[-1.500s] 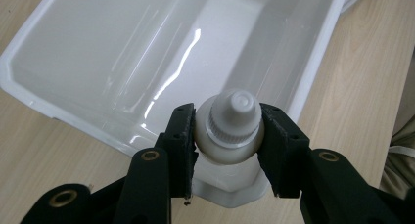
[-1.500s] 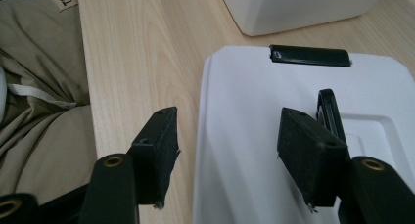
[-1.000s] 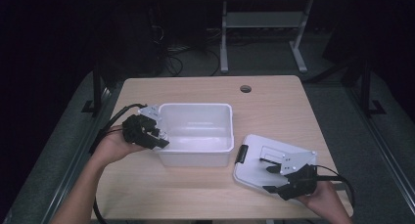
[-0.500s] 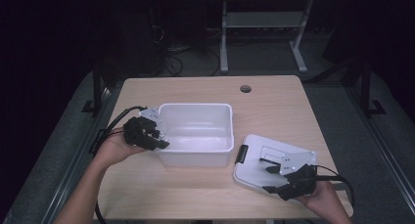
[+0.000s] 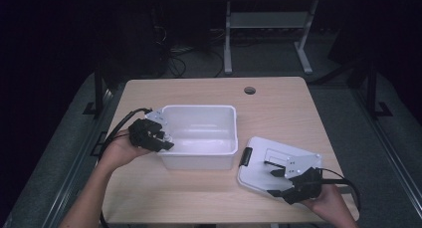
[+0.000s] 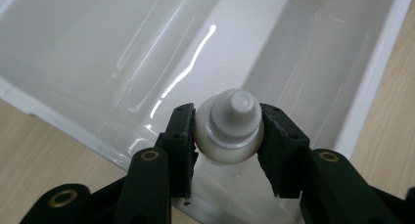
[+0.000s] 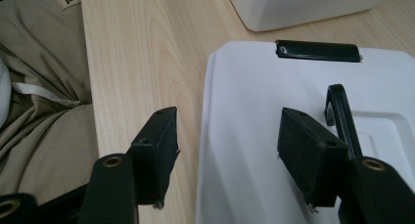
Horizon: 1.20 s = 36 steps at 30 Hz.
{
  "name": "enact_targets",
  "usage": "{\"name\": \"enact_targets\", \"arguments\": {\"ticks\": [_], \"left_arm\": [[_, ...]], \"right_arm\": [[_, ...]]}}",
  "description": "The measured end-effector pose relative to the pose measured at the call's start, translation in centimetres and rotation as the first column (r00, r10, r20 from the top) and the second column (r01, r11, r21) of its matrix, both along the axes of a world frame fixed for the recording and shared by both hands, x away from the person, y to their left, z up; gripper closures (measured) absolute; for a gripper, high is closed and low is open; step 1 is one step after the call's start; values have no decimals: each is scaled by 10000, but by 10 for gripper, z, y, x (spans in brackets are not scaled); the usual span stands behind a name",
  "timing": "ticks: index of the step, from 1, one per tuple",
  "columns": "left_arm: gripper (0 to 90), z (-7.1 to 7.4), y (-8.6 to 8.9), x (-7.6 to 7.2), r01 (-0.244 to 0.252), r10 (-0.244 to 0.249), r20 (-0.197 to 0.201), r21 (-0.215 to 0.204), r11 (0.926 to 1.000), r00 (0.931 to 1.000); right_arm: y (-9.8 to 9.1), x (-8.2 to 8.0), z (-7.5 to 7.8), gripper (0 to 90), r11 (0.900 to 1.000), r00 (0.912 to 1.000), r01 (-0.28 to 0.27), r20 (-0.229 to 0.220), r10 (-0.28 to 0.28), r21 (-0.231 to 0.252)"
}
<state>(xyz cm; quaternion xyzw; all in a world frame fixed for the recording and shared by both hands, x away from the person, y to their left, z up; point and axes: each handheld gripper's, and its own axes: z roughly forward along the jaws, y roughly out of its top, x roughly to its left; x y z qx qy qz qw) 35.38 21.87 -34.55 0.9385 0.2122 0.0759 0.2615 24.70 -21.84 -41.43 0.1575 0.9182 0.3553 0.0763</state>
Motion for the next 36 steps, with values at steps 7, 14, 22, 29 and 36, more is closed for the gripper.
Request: {"name": "enact_targets", "arguments": {"ticks": [7,14,22,29,36], "left_arm": [[596,0,0,0,14,-14,26,-17,10000,10000],[601,1,2,0,-10,10,34,-54,10000,10000],[619,3,3,-1,-24,25,110,-68,10000,9999],[610,17,4,-5,36,-27,304,-283,9996,9995],[600,29,7,-12,142,-132,425,-232,9996,9990]], "right_arm": [[1,0,-1,394,10000,10000,-68,7,68,-46],[1,0,-1,395,10000,10000,-81,21,81,-39],[2,0,-2,395,10000,10000,-75,1,75,-36],[2,0,-2,394,10000,10000,-71,-18,71,-64],[1,0,-1,393,9999,10000,-50,7,50,-88]]}}
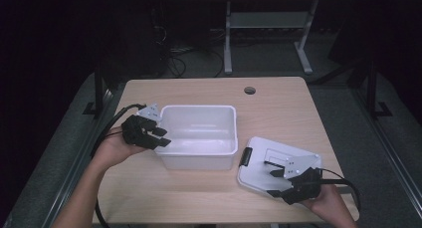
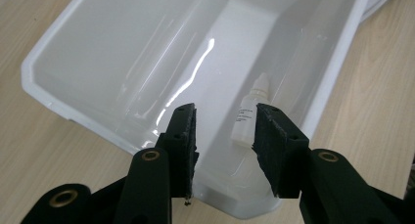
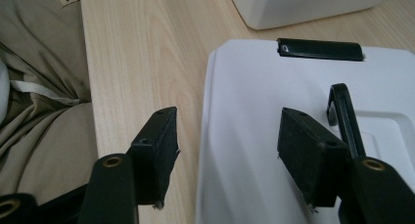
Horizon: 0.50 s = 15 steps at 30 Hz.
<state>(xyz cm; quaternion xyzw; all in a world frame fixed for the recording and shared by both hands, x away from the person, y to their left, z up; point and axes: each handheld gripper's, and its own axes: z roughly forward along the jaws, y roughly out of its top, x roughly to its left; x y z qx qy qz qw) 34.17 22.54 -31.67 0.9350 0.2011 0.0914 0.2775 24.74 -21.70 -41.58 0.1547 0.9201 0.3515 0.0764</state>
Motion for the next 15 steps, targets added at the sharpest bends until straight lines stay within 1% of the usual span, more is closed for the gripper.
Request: {"name": "enact_targets", "arguments": {"ticks": [6,8,11,15], "left_arm": [[595,7,6,-5,-66,65,81,80,9999,9999],[595,9,9,-7,-149,149,98,28,9999,9998],[588,13,14,-11,-92,92,36,11,10000,10000],[585,17,21,-17,-212,213,114,-27,9998,9997]], "right_arm": [[-1,0,1,393,10000,10000,10,43,-10,-17],[-1,0,1,393,10000,10000,35,22,-35,-4],[0,0,1,392,10000,10000,38,17,-38,-18],[-1,0,2,392,10000,10000,85,48,-85,-18]]}}
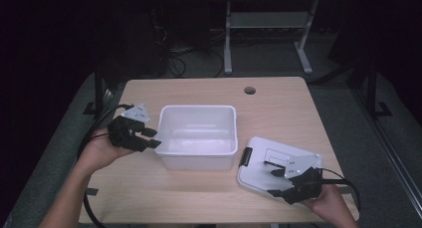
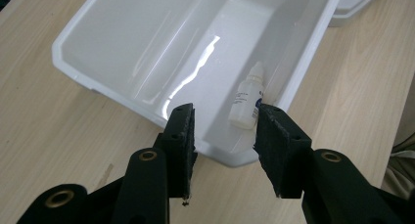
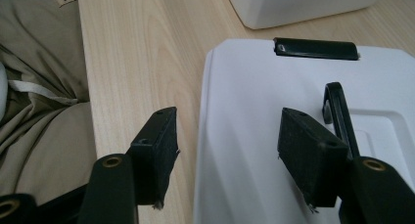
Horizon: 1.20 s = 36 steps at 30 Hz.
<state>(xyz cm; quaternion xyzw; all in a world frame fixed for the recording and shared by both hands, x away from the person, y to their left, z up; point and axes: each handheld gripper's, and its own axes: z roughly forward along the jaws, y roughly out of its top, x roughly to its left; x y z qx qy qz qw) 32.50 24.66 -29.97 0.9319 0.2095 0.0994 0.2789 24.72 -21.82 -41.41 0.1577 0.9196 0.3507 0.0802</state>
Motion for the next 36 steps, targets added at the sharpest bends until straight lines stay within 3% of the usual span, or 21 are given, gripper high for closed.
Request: {"name": "enact_targets", "arguments": {"ticks": [18,36], "left_arm": [[575,-2,40,-22,-607,612,175,-232,9979,9980],[539,-20,65,-40,-1042,1055,249,-485,9934,9941]], "right_arm": [[0,1,0,392,10000,10000,50,-41,-50,-17],[4,1,-3,390,10000,9999,56,-91,-56,-49]]}}
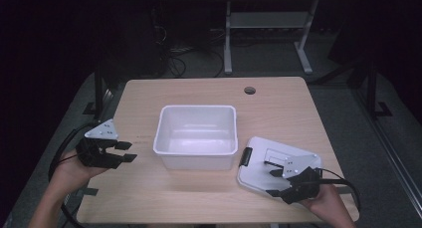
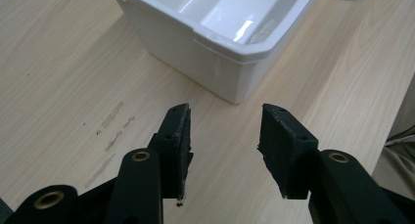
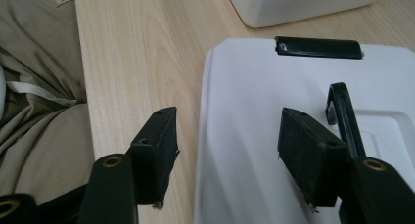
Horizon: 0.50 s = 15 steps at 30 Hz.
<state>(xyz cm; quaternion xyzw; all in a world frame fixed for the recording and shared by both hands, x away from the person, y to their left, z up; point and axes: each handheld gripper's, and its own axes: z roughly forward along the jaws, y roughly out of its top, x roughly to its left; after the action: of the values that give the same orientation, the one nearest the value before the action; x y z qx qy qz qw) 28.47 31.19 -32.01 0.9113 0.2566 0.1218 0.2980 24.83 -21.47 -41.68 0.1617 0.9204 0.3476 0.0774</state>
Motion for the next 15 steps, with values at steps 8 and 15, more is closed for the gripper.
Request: {"name": "enact_targets", "arguments": {"ticks": [8,15], "left_arm": [[511,-15,7,-5,-218,217,-33,-156,9996,9998],[487,-29,8,-10,-259,258,-65,-189,9995,9996]], "right_arm": [[2,1,-2,389,10000,9999,-9,-114,9,9],[3,0,-3,388,10000,9998,-41,-191,41,-20]]}}
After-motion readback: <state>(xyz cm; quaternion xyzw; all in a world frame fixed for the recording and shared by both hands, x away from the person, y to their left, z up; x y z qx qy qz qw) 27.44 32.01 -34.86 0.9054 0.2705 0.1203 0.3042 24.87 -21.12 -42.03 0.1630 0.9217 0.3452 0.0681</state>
